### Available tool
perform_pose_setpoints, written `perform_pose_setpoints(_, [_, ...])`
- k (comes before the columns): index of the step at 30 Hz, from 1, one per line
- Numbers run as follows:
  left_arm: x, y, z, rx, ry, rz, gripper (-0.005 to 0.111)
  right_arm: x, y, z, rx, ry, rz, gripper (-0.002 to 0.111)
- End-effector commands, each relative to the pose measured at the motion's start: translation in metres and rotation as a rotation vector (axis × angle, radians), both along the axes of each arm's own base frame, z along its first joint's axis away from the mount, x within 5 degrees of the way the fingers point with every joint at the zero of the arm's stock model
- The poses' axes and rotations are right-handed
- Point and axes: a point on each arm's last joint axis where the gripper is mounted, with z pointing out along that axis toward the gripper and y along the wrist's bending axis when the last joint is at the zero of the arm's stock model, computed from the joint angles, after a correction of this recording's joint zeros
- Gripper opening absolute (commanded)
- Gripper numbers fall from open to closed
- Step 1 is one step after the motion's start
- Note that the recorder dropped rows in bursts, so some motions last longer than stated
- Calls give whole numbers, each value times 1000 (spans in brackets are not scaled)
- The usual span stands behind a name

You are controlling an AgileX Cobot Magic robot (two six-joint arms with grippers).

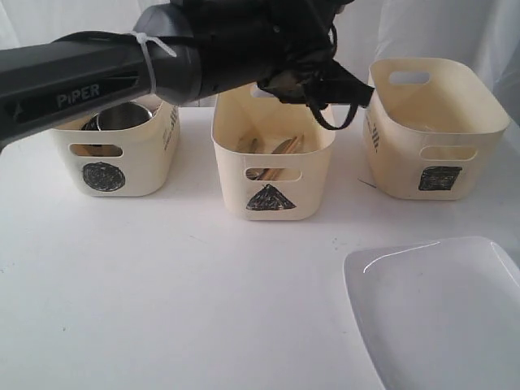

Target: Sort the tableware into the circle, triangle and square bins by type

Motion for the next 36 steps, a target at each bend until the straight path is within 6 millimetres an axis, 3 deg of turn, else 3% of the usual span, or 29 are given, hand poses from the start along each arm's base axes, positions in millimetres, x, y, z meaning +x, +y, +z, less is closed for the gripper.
perform_pose_setpoints(1, [-35,-4,6,48,123,-35,49,0,0,-1,-3,-2,0,0])
perform_pose_setpoints(11, [-88,10,-5,147,336,-112,49,0,0,-1,-3,-2,0,0])
perform_pose_setpoints(22, [-113,44,-39,114,409,-111,49,0,0,-1,-3,-2,0,0])
perform_pose_setpoints(29, [-124,61,-51,134,423,-126,49,0,0,-1,-3,-2,0,0])
perform_pose_setpoints(36, [-134,71,-60,198,547,-86,49,0,0,-1,-3,-2,0,0])
